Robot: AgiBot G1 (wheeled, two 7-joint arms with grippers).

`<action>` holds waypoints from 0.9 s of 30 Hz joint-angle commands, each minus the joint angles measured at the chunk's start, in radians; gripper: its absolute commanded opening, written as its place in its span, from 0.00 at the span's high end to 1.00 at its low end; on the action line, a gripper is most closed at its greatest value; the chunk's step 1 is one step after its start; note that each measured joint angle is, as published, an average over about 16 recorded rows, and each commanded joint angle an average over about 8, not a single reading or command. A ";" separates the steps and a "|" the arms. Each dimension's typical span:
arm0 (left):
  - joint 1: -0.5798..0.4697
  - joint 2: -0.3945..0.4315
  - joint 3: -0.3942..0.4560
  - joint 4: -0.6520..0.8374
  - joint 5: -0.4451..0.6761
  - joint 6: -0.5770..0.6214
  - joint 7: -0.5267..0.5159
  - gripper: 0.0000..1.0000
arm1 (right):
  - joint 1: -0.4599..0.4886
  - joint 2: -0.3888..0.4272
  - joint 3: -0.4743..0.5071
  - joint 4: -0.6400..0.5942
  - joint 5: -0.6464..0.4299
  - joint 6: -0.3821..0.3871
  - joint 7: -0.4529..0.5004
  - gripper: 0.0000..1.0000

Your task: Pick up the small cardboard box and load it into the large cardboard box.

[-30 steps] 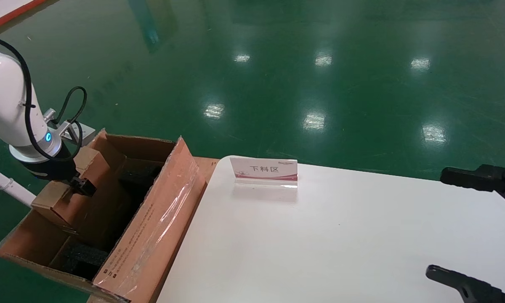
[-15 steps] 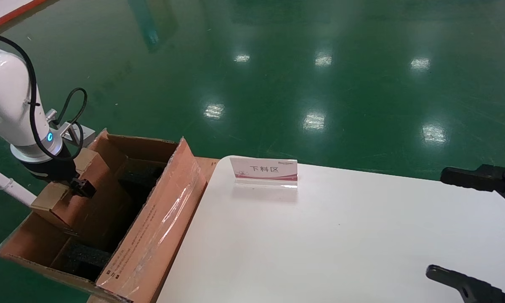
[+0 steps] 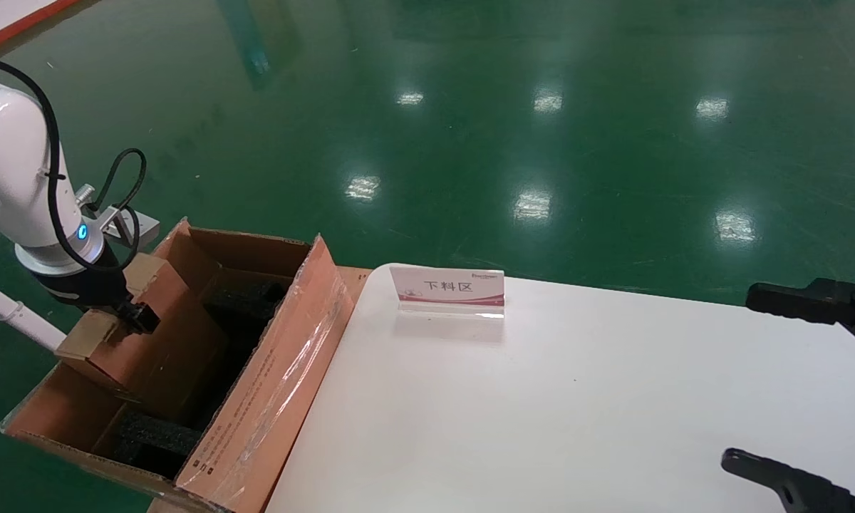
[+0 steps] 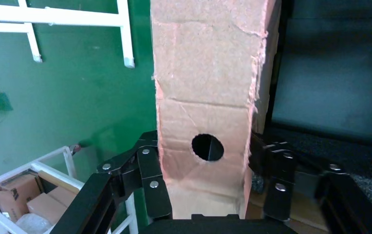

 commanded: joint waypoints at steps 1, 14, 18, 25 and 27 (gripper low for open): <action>-0.001 0.000 0.000 -0.001 0.000 0.000 0.000 0.00 | 0.000 0.000 0.000 0.000 0.000 0.000 0.000 0.00; -0.002 -0.001 0.000 -0.003 0.002 -0.002 -0.001 0.00 | 0.000 0.000 0.000 0.000 0.000 0.000 0.000 0.00; -0.007 0.000 -0.003 -0.009 0.001 -0.004 0.005 0.00 | 0.000 0.000 0.000 0.000 0.000 0.000 0.000 0.00; -0.060 -0.021 -0.028 -0.077 -0.017 -0.024 0.040 0.00 | 0.000 0.000 0.000 -0.001 0.000 0.000 0.000 0.00; -0.085 -0.035 -0.038 -0.110 -0.023 -0.033 0.050 0.00 | 0.000 0.000 0.000 -0.001 0.000 0.000 0.000 0.00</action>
